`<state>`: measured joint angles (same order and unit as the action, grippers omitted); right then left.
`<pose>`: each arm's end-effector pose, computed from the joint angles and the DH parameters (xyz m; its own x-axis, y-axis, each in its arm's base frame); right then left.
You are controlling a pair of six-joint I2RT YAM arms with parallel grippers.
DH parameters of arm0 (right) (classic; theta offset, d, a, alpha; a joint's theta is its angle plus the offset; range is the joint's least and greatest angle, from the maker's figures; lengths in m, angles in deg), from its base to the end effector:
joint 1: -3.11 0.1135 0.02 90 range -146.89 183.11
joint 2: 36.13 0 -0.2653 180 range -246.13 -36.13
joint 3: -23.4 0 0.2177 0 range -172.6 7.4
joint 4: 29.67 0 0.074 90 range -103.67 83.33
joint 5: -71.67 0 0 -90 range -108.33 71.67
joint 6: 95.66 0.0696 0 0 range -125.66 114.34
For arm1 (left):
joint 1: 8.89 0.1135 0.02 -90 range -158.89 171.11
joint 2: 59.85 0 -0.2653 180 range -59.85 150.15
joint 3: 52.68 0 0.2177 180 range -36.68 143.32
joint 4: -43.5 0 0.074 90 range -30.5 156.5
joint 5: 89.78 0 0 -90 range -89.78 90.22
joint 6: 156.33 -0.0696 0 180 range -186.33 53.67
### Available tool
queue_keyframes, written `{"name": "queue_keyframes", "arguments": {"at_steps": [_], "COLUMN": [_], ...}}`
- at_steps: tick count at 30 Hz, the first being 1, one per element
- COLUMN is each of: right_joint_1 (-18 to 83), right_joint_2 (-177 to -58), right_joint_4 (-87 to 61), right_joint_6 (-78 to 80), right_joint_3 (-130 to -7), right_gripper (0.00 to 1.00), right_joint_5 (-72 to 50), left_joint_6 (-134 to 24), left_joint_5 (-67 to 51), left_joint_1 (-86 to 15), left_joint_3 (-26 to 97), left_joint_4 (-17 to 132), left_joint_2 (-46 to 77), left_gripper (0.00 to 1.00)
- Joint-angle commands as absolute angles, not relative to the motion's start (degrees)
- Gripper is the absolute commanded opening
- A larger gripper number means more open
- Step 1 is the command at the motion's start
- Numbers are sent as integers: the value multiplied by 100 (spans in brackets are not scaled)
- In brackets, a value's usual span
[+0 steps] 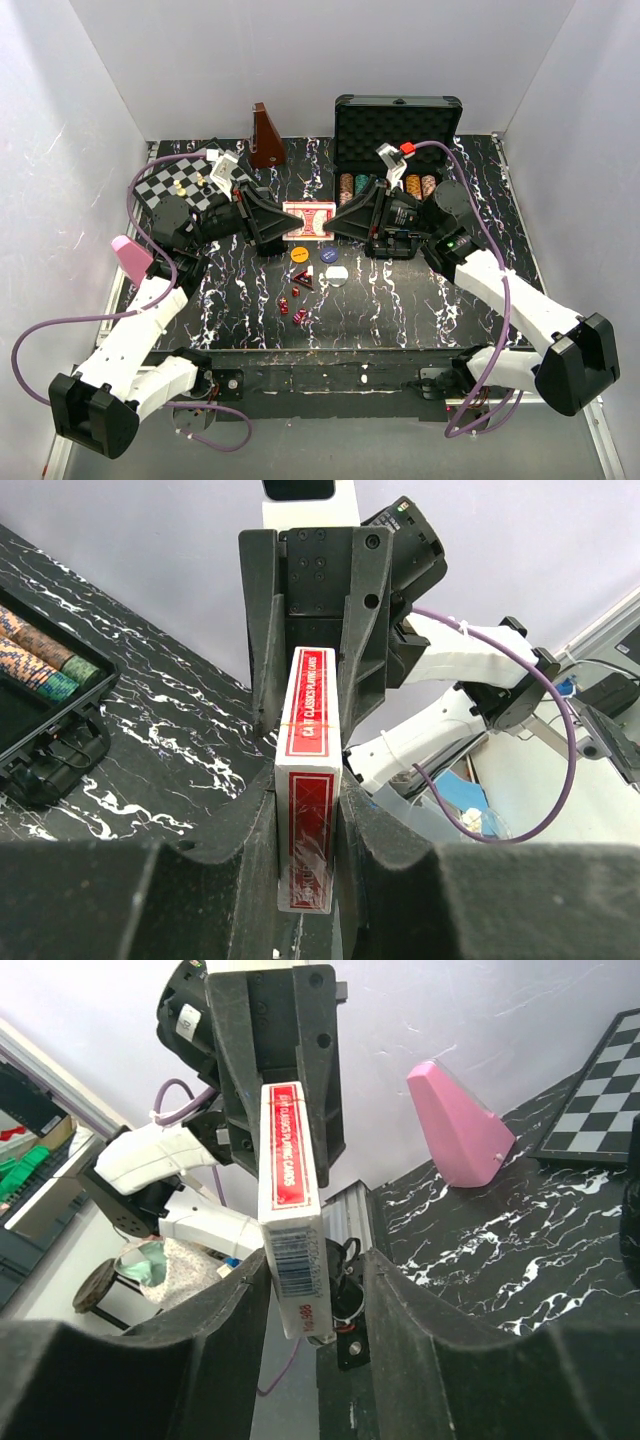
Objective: Pack up texas hold em set
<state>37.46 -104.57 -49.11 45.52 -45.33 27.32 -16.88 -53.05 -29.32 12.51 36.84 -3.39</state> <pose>0.1830 0.1853 0.4027 -0.5656 0.2732 -0.7782 -0.8128 -0.0247 0.5821 0.1680 -0.1221 0.3984 -0.5472 -0.2811 -0.7884 0.7954 0.1186 -0.5943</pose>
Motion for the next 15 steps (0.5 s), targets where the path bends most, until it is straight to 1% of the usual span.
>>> {"name": "queue_keyframes", "arguments": {"at_steps": [1, 3, 5, 6, 7, 8, 9, 10, 11, 12, 13, 15], "right_joint_1": [3818, 3853, 3871, 3871, 3871, 3871, 3871, 3862, 3853, 3844, 3792, 3617], "right_joint_2": [-10486, -10529, -10538, -10530, -10503, -10468, -10407, -10328, -10214, -10091, -9942, -9722], "right_joint_4": [-5559, -5559, -5559, -5568, -5551, -5507, -5419, -5236, -4964, -4422, -3373, -1823], "right_joint_6": [4734, 4743, 4743, 4743, 4734, 4708, 4647, 4507, 4323, 4016, 3491, 2839], "right_joint_3": [-4806, -4841, -4842, -4824, -4798, -4780, -4754, -4754, -4771, -4841, -5024, -5437], "right_gripper": [45, 41, 30, 23, 12, 3, 1, 1, 1, 1, 1, 1], "right_joint_5": [2817, 2834, 2843, 2834, 2817, 2764, 2703, 2607, 2493, 2239, 1923, 1002], "left_joint_6": [-1737, -1720, -1737, -1764, -1833, -1921, -2061, -2228, -2569, -2964, -3359, -4264], "left_joint_5": [-5365, -5357, -5348, -5348, -5348, -5330, -5330, -5322, -5278, -5190, -5059, -4559], "left_joint_1": [-2946, -2946, -2946, -2946, -2946, -2946, -2946, -2955, -2946, -2946, -2937, -2911], "left_joint_3": [1192, 1148, 1148, 1166, 1183, 1236, 1297, 1376, 1472, 1613, 1806, 2166], "left_joint_4": [3357, 3270, 3234, 3260, 3338, 3487, 3671, 3960, 4329, 4759, 5346, 6418], "left_joint_2": [-396, -378, -343, -317, -290, -273, -255, -220, -220, -228, -237, -298], "left_gripper": [0, 0, 0, 0, 0, 3, 17, 46, 78, 98, 98, 98]}}
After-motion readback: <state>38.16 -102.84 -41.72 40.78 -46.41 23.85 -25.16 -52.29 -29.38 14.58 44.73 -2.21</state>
